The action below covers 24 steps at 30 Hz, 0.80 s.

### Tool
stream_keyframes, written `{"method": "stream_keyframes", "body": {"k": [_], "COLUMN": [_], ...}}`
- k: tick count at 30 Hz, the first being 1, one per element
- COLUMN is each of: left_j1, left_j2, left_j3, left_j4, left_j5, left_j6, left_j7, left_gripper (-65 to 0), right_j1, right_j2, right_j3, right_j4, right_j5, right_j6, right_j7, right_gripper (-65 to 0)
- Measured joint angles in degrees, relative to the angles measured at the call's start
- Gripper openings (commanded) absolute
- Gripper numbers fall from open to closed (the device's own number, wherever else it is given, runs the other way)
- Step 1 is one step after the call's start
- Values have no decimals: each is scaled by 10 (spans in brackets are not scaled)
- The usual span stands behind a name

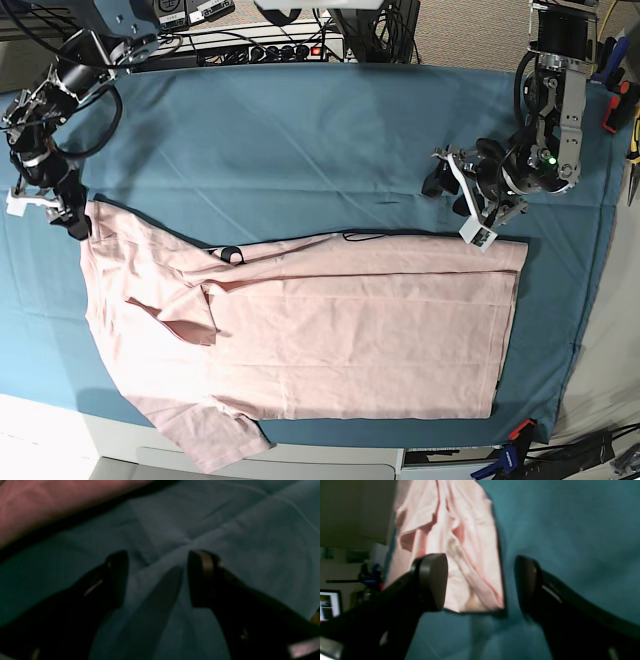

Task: Fold the T-shirt properly
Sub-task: 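Lower the left gripper to the folded edge corner and grasp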

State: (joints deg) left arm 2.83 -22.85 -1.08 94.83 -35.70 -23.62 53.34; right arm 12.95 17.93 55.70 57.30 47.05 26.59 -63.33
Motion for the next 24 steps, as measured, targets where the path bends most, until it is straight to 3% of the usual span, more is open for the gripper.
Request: {"method": "stream_keyframes", "body": {"k": [12,17,24], "left_j1": [0,0,-1], "left_j2": [0,0,0], "left_j3": [0,0,0], "left_j4": [0,0,0], "left_j5": [-2,-4,-5], "left_j6": [0,0,7], "left_j7": [0,0,0], "left_gripper": [-273,-273,-273], "right_j1": [5,6,3], "right_j2": [2,3,3], "right_j3": [0,-3,-3], "right_j4": [-18,-18,-19], "right_j5": [13,-9,19], "right_j6": [4,22,49], "right_j7": [-21,-52,-63], "right_gripper": [-248,-495,-627]}}
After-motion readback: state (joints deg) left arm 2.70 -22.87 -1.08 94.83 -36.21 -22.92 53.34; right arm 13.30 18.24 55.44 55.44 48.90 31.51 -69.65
